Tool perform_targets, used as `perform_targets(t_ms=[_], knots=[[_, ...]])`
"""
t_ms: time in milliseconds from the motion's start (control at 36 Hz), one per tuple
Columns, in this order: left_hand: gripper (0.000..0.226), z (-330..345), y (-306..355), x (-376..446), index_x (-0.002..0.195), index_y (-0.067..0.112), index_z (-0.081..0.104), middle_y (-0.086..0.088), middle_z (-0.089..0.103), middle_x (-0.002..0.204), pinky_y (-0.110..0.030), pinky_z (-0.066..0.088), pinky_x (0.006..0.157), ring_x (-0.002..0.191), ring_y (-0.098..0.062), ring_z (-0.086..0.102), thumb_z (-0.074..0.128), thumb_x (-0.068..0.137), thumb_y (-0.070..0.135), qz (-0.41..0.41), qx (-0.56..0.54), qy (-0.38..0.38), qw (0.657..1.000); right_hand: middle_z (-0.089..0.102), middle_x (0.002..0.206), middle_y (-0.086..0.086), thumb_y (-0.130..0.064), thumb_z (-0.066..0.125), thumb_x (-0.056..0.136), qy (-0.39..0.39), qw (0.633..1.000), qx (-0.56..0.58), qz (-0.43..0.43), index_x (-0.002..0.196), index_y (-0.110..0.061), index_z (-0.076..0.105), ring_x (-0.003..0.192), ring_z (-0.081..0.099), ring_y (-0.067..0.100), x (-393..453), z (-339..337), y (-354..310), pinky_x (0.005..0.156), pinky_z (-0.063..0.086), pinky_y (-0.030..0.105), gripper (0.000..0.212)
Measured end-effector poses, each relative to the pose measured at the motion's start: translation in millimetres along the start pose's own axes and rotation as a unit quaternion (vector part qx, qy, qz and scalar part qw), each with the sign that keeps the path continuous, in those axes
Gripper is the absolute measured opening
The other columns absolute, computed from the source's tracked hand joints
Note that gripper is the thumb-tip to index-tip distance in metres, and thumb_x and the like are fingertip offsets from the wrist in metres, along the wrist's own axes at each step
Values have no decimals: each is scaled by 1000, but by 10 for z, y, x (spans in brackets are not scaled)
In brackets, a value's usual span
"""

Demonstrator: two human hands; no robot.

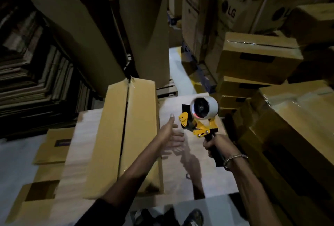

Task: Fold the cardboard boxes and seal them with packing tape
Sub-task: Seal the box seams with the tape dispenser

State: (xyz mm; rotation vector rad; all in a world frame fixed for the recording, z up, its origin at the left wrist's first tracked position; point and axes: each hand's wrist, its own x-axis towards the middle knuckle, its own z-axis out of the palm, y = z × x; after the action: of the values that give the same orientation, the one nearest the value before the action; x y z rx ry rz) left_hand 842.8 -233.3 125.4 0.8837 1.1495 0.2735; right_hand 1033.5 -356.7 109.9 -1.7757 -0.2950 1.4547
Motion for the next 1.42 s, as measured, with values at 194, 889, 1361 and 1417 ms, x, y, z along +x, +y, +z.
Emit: perform_targets(t_ms=[194,889,1361,1417], knots=[[63,-684,582,-245,137,0,57,-25,73,120,-38,65,74,97,-34,77,53,103,53,-52,-154,-107,981,60,70,12,17,63,75,-39,994,-10,-106,76,-8,65,57,49,25,-344,714,-366,57,39,34,25],[31,-2608,722,-109,113,5,68,-17,74,120,-40,58,93,105,-30,74,64,94,30,-61,-155,-138,976,78,110,17,19,69,77,-34,978,127,-164,114,-2,74,99,73,27,-366,2709,-66,87,55,38,43],[79,-3073,-751,94,167,34,18,1,22,171,-29,30,113,150,-10,27,62,102,48,269,223,172,921,76,117,17,12,72,79,8,985,112,-133,117,-5,74,103,71,29,107,2974,1,96,51,44,41],[72,-3025,-861,104,165,38,21,4,27,170,-33,31,118,153,-10,27,60,104,46,281,198,184,921,76,116,18,13,70,79,11,986,99,-135,114,-5,74,102,71,28,135,2931,-11,99,51,48,40]])
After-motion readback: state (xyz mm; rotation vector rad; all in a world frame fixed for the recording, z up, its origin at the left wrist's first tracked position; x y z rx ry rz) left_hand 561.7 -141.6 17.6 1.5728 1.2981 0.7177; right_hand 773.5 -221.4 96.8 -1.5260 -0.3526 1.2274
